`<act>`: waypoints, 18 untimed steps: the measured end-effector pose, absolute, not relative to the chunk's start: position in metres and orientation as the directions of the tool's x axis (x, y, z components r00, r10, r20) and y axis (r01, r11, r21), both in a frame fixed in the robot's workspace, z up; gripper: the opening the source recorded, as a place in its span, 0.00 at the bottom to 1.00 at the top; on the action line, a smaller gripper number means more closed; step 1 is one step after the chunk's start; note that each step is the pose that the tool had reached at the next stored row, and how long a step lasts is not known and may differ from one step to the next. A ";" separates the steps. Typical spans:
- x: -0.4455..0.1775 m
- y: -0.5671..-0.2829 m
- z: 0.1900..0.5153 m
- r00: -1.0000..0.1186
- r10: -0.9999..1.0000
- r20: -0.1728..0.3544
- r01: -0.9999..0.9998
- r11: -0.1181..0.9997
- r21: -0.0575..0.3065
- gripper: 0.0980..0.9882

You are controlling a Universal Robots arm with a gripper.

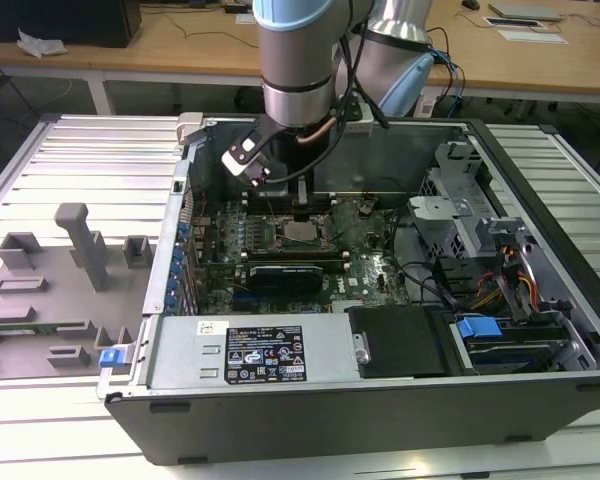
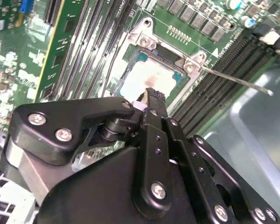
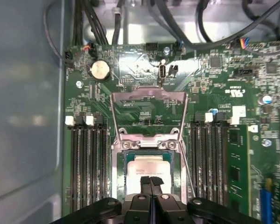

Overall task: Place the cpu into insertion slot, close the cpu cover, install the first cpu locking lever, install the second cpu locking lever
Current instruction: 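Place the cpu into insertion slot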

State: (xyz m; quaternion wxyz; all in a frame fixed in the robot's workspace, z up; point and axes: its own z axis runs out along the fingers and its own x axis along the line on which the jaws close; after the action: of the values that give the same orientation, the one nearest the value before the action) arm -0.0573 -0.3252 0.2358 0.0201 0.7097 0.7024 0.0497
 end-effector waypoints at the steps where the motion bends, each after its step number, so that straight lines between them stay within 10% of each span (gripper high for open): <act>1: -0.057 -0.325 0.239 0.008 0.999 0.042 0.995 -0.012 0.099 0.01; 18: -0.054 -0.326 0.270 0.010 0.999 0.053 0.998 -0.013 0.055 0.01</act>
State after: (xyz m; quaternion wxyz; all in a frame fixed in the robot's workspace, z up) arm -0.0536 -0.3259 0.2697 0.0009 0.7108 0.7024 0.0383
